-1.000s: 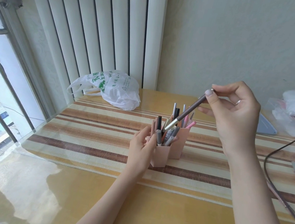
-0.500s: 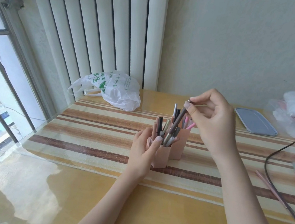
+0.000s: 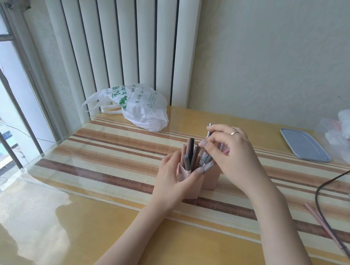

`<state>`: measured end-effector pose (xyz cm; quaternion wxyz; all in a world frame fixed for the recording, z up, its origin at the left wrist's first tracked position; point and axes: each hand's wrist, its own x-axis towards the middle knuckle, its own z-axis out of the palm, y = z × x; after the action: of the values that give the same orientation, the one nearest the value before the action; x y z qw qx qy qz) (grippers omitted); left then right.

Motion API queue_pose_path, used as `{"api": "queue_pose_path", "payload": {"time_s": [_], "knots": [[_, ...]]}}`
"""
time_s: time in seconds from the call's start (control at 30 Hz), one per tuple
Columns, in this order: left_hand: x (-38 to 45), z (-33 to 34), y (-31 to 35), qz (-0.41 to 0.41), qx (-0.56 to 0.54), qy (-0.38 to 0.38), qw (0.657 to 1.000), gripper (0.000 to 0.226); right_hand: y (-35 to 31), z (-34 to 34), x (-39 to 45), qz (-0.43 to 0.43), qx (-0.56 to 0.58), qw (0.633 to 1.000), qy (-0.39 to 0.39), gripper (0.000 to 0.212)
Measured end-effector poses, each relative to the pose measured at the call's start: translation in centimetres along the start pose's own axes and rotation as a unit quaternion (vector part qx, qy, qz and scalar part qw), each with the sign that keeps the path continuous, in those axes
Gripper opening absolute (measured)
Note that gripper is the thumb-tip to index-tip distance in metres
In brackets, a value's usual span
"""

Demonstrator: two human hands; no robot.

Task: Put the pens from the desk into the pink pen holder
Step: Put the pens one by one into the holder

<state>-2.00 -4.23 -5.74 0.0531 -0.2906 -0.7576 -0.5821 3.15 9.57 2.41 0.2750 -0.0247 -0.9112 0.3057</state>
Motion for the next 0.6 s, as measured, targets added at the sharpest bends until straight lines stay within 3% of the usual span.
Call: {"api": "queue_pose_path", "payload": {"time_s": [0.17, 0.27, 0.37, 0.53, 0.6], "knots": [[0.1, 0.0, -0.1, 0.009, 0.011, 0.001, 1.0, 0.057, -0.1, -0.3, -0.1, 0.002, -0.005, 1.0, -0.014, 0.0], [0.1, 0.0, -0.1, 0.008, 0.008, 0.0, 1.0, 0.053, -0.2, -0.2, -0.1, -0.003, -0.027, 0.999, -0.018, 0.013], [0.1, 0.0, -0.2, 0.009, 0.005, -0.002, 1.0, 0.051, -0.2, -0.3, 0.0, -0.003, -0.012, 1.0, -0.022, 0.01], [0.0, 0.0, 0.2, 0.008, 0.0, 0.005, 1.0, 0.069, 0.4, -2.6, 0.2, 0.013, 0.03, 0.998, 0.052, 0.014], [-0.1, 0.0, 0.1, 0.005, 0.006, -0.005, 1.0, 0.064, 1.2, -3.9, 0.0, 0.046, 0.039, 0.998, 0.032, 0.017]]}}
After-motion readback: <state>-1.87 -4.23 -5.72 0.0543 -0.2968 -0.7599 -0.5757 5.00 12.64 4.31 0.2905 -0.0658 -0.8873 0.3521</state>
